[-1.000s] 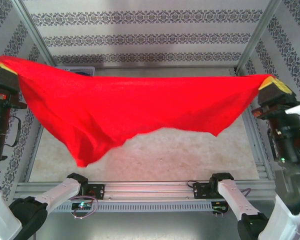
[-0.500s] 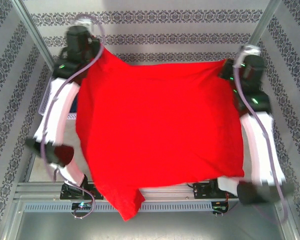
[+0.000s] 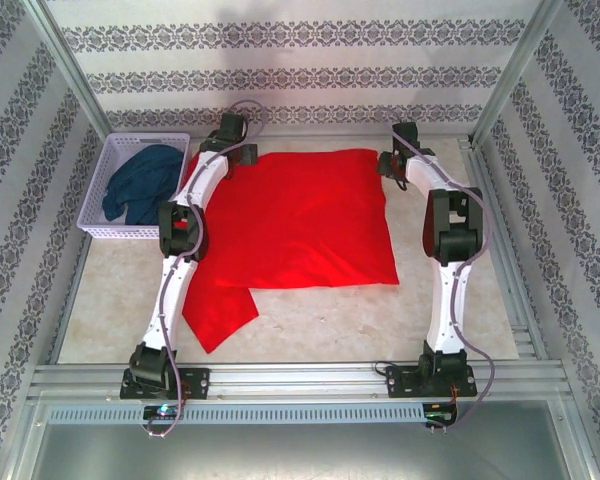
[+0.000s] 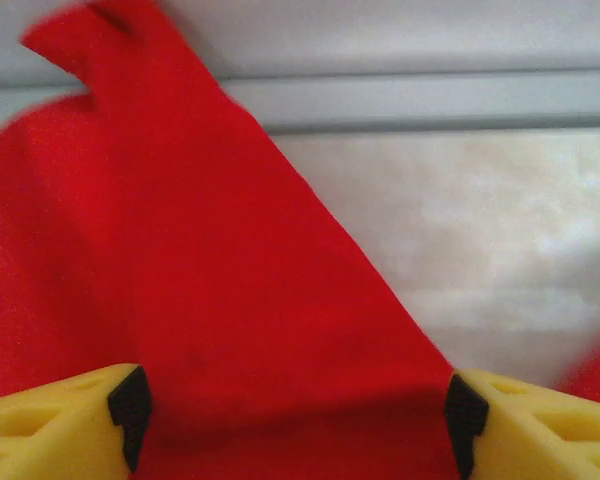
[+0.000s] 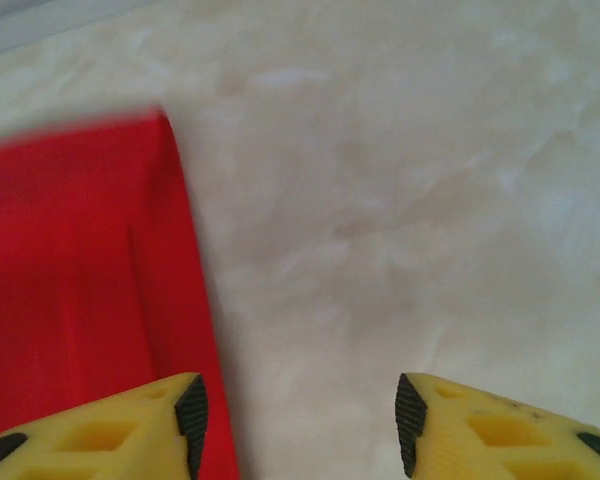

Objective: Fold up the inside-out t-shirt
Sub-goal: Turn over the T-shirt at the center of the table, then move the T-shirt to the center of the table.

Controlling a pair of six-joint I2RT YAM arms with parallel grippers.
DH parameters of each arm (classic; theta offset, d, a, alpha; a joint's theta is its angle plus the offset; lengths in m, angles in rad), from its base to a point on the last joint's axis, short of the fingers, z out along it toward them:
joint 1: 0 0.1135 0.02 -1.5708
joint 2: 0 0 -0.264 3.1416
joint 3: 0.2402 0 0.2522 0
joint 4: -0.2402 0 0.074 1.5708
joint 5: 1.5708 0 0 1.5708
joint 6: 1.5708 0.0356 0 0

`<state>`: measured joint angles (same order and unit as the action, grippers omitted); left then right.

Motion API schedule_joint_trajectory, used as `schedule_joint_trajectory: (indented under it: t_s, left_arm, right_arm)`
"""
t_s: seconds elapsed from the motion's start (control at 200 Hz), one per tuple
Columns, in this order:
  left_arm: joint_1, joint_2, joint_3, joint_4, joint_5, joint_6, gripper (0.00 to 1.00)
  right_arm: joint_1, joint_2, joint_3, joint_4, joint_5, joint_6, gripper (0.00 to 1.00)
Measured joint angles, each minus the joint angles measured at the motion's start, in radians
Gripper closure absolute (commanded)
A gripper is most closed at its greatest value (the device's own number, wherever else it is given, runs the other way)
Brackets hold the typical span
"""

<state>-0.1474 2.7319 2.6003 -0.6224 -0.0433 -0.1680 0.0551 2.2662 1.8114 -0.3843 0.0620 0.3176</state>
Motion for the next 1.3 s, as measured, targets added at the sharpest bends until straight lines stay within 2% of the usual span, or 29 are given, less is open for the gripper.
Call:
schedule_joint_trajectory:
  t_s: [0.115, 0.245, 0.345, 0.445, 0.6, 0.784, 0.959, 1.134, 1.299]
  left_arm:
    - [0.000, -0.208, -0.200, -0.003, 0.075, -0.060, 0.13]
    - [0.000, -0.617, -0.579, 0.060, 0.162, -0.145, 0.12]
    - [-0.001, -0.954, -0.936, 0.176, 0.210, -0.223, 0.11]
    - [-0.001, -1.167, -1.219, 0.249, 0.252, -0.291, 0.11]
    - [-0.011, -1.240, -1.507, 0.267, 0.318, -0.359, 0.11]
    - [-0.091, -1.297, -1.677, 0.225, 0.388, -0.394, 0.11]
    - [-0.182, -1.371, -1.774, 0.189, 0.421, -0.407, 0.11]
    - [-0.250, -1.390, -1.823, 0.102, 0.456, -0.408, 0.11]
    - [-0.272, -1.430, -1.826, 0.057, 0.462, -0.401, 0.11]
  right_arm:
    - [0.075, -0.245, -0.241, -0.006, -0.068, 0.012, 0.41]
    - [0.203, -0.492, -0.480, 0.026, -0.204, 0.078, 0.41]
    - [0.236, -0.493, -0.537, 0.046, -0.320, 0.133, 0.44]
    - [0.179, -0.406, -0.555, 0.052, -0.370, 0.174, 0.45]
    - [0.043, -0.336, -0.609, 0.033, -0.396, 0.204, 0.47]
    - [-0.034, -0.451, -0.771, 0.064, -0.445, 0.238, 0.50]
    - [-0.046, -0.589, -0.904, 0.013, -0.379, 0.261, 0.48]
    - [-0.056, -0.670, -0.917, -0.017, -0.309, 0.248, 0.46]
    - [0.046, -0.740, -0.910, -0.062, -0.289, 0.232, 0.44]
